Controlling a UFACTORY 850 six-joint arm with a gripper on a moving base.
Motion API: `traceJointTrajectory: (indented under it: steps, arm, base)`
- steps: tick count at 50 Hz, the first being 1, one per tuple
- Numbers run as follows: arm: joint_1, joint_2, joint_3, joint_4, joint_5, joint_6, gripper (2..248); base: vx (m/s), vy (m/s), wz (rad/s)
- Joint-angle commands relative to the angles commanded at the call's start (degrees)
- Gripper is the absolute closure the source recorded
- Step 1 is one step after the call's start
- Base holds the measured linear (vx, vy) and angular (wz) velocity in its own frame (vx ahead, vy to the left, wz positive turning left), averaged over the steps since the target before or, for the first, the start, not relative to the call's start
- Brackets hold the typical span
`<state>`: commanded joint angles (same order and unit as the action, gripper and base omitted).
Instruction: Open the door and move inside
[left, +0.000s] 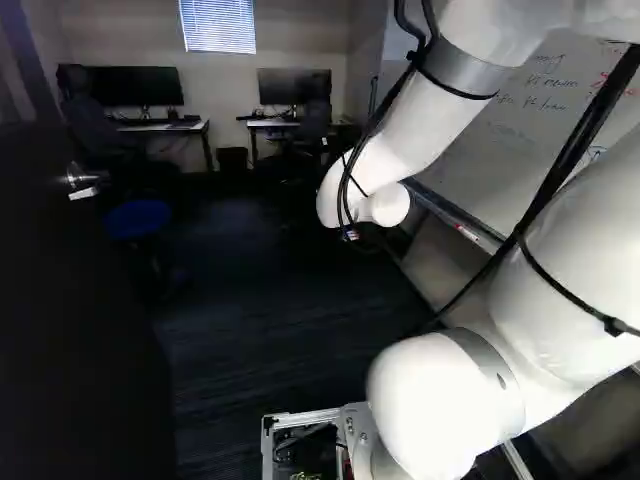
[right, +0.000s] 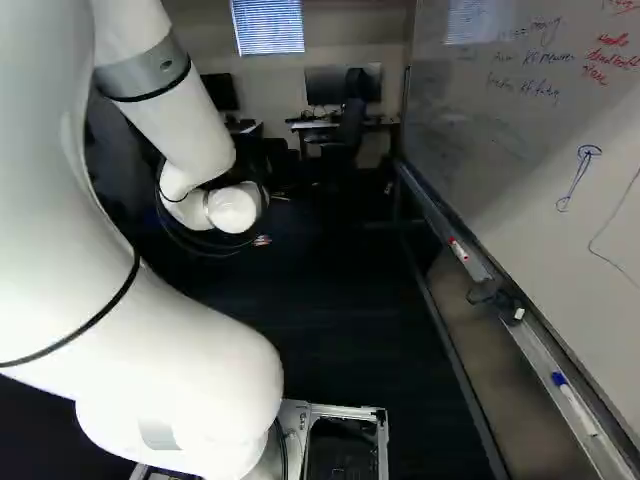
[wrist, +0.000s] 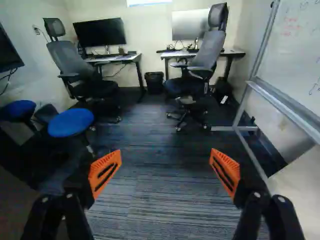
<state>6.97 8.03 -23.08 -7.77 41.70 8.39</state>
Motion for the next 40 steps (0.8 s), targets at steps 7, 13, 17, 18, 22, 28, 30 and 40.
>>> traceJointTrajectory:
  steps: [7,13,17,18,22,28,30,40]
  arm:
    - [0.00,0.00,0.00,0.00,0.00,0.00,3]
    - [0.00,0.00,0.00,0.00,0.00,0.00,3]
    - [0.00,0.00,0.00,0.00,0.00,0.00,3]
    - [0.00,0.00,0.00,0.00,0.00,0.00,3]
    - [0.00,0.00,0.00,0.00,0.00,0.00,3]
    - [0.00,0.00,0.00,0.00,0.00,0.00,3]
    - [0.00,0.00,0.00,0.00,0.00,0.00,3]
    - [0.00,0.00,0.00,0.00,0.00,0.00,3]
  base:
    - [0.172,-0.007,0.011]
    - [0.173,0.004,-0.003]
    - [0.193,0.015,-0.019]
    - [0.182,0.015,-0.003]
    - [0.185,0.003,-0.022]
    - [0.199,0.004,-0.015]
    - [0.203,0.005,-0.021]
    - [0.195,0.006,-0.020]
